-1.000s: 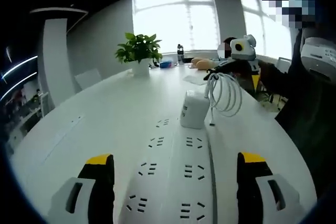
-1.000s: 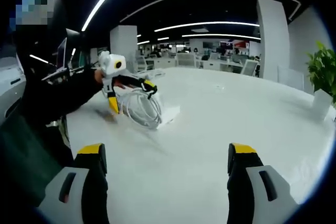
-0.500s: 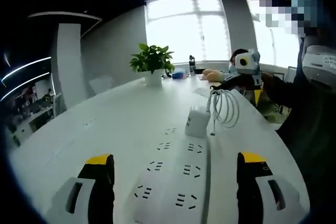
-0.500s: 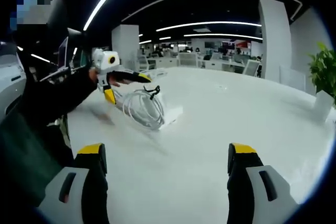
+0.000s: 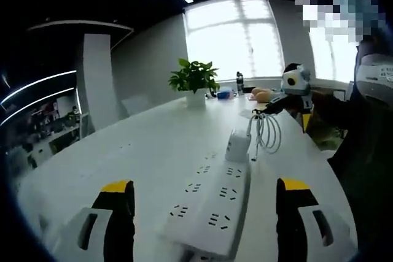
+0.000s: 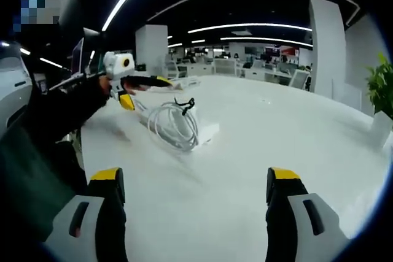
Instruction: Straighten the power strip on the desk, plug the charger into it
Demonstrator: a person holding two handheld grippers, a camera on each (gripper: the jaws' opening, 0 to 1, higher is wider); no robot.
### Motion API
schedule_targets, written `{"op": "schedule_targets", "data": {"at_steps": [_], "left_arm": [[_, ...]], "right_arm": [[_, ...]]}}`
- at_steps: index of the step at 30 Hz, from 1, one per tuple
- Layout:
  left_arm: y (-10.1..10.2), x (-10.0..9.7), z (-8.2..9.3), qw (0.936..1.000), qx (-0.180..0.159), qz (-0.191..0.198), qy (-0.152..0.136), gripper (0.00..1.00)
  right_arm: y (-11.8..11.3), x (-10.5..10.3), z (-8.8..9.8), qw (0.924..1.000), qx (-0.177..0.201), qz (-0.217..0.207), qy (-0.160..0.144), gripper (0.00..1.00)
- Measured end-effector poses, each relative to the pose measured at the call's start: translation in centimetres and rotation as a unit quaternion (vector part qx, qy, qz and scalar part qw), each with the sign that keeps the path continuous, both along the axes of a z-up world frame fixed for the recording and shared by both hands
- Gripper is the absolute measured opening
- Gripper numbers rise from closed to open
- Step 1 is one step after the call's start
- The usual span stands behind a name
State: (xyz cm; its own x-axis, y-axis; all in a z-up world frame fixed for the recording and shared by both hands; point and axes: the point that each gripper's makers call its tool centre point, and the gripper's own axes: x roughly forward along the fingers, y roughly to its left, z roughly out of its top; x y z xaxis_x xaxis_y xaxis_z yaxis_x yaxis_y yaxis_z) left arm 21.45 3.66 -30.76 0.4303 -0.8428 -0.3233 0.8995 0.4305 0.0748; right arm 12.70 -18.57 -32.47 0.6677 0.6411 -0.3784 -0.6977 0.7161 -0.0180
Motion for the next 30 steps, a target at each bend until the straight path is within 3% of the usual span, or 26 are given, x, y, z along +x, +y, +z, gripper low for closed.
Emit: {"op": "schedule_targets", "data": {"at_steps": [13,16,22,30], "left_arm": [[2.3,-1.5,1.0,0.9989,-0.021,0.041,-0.006,0.99],[2.7,-2.0,1.1,0.9969,-0.045,0.061,0.021,0.99],[3.8,-2.4,1.1,0.9956,-0.038,0.084,0.011,0.99],[5.9,-4.3,0.8,0.9914,-0.052,0.117,0.026,0.99]], "right_arm": [[-0.2,0.1,0.4,1.0,-0.002,0.002,-0.004,0.95],[-0.1,0.0,0.3,1.0,-0.003,0.005,-0.001,0.95],[0.0,-0.1,0.4,0.9999,-0.005,0.009,-0.001,0.95],[0.4,-0.1,0.8,0.9999,-0.004,0.016,-0.005,0.95]]}}
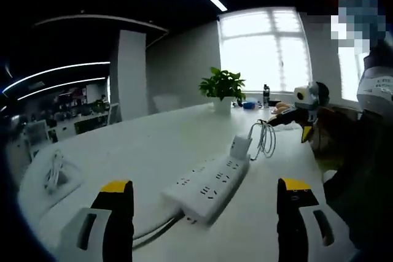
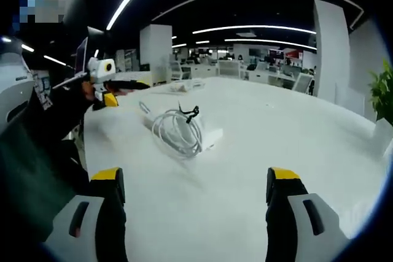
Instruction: Straighten the power strip on the desk, plug the charger into it
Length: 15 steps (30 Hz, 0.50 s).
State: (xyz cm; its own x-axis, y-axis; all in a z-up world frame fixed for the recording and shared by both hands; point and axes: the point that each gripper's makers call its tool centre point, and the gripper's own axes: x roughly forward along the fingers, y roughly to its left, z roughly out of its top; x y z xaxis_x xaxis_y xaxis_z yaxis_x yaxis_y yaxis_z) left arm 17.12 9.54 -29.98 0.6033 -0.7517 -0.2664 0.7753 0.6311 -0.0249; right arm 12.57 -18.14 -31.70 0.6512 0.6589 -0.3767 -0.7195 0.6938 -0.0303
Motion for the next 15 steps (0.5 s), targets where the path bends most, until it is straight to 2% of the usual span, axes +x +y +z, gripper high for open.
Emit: {"op": "schedule_targets", "data": {"at_steps": [8,15], "left_arm": [[1.5,-2.2,-0.1,0.9997,-0.002,0.023,0.004,0.99],[2.5,-2.5,0.5,0.9991,-0.002,0.041,-0.006,0.99]], "right_arm": [[0.3,0.1,0.2,1.0,-0.002,0.006,-0.003,0.95],[0.5,0.2,0.2,1.0,-0.001,0.007,-0.004,0.95]]}}
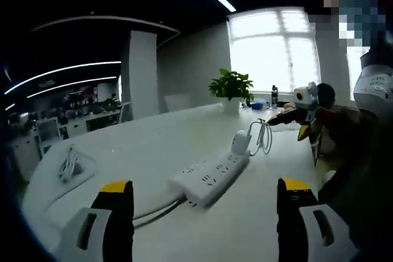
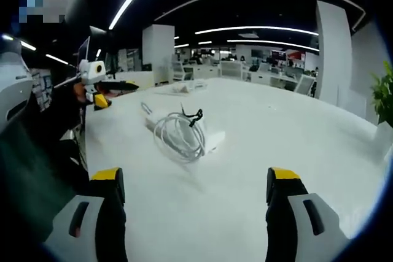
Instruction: Straighten the power strip on the desk, plug the charger into it
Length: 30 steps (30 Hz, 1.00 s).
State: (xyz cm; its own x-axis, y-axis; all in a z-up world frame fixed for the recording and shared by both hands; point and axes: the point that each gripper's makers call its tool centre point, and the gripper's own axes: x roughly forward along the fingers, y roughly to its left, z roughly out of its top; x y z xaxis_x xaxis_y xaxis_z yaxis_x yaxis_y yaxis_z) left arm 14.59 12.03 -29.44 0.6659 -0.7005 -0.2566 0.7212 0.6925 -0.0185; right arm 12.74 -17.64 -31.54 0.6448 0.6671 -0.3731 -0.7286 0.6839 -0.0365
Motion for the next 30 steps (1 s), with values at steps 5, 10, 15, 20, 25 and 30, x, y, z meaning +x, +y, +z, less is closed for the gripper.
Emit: {"op": "schedule_targets", "data": {"at_steps": [5,10,15,20,25,30], "left_arm": [[0.2,-0.6,0.4,1.0,-0.002,0.009,-0.002,0.99],[0.1,-1.1,0.5,0.9998,0.002,0.022,-0.006,0.99],[-0.3,-2.0,0.4,0.9995,0.012,0.028,-0.005,0.99],[-0.2,-2.5,0.2,0.9988,0.024,0.043,0.0,0.99],[-0.1,-2.8,0.2,0.9982,0.012,0.059,0.0,0.99],[-0.3,-3.1,-0.8,0.9981,0.022,0.056,0.013,0.99]], "right_arm": [[0.0,0.0,0.4,1.0,0.001,-0.004,-0.003,0.96],[-0.2,0.1,0.7,0.9999,0.001,-0.013,-0.006,0.97],[-0.5,-0.2,0.8,0.9998,-0.002,-0.02,-0.004,0.97],[-0.4,-0.7,1.6,0.9995,-0.013,-0.024,-0.013,0.97],[-0.7,-0.9,2.1,0.9993,-0.011,-0.032,-0.014,0.98],[-0.5,-1.1,2.6,0.9993,-0.011,-0.032,-0.019,0.98]]}}
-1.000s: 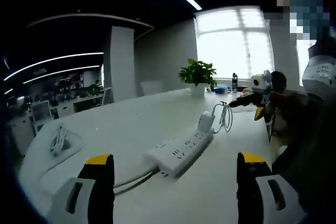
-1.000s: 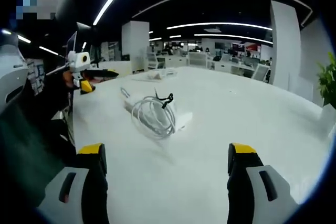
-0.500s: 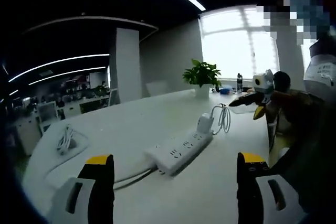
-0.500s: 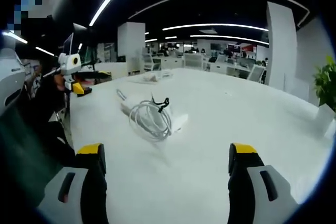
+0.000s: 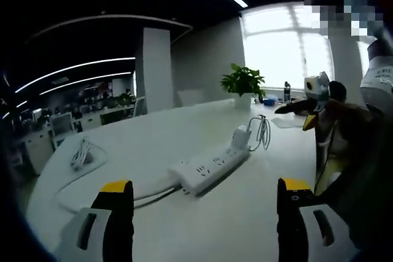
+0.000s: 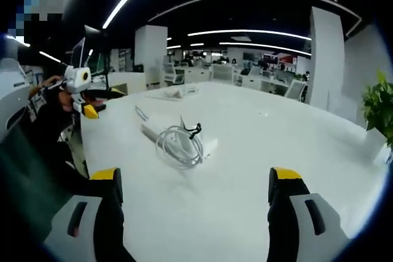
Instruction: Straighten the power strip on the desk, plug the charger into it
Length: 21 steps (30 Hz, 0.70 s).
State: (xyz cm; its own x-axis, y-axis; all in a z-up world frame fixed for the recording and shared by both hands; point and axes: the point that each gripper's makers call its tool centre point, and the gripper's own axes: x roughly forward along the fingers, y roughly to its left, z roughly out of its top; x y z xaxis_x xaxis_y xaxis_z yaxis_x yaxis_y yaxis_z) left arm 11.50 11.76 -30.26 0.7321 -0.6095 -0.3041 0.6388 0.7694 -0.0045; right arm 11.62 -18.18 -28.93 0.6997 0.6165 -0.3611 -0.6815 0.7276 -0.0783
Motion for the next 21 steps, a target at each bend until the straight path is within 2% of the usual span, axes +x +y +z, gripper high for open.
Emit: {"op": "schedule_targets", "data": {"at_steps": [3,12,21], "left_arm": [[-0.05,-0.13,-0.3,0.9999,0.005,-0.002,0.009,0.99],[-0.37,-0.27,0.56,0.9999,0.003,-0.012,-0.002,0.99],[-0.09,-0.03,0.49,0.9999,0.002,-0.012,0.001,0.99]], "right_arm": [[-0.08,0.1,0.09,1.0,-0.005,-0.002,-0.003,0.99],[0.08,0.46,-0.28,1.0,0.002,0.001,0.003,0.99],[0.02,0.7,-0.77,1.0,0.004,0.003,0.009,0.98]]}}
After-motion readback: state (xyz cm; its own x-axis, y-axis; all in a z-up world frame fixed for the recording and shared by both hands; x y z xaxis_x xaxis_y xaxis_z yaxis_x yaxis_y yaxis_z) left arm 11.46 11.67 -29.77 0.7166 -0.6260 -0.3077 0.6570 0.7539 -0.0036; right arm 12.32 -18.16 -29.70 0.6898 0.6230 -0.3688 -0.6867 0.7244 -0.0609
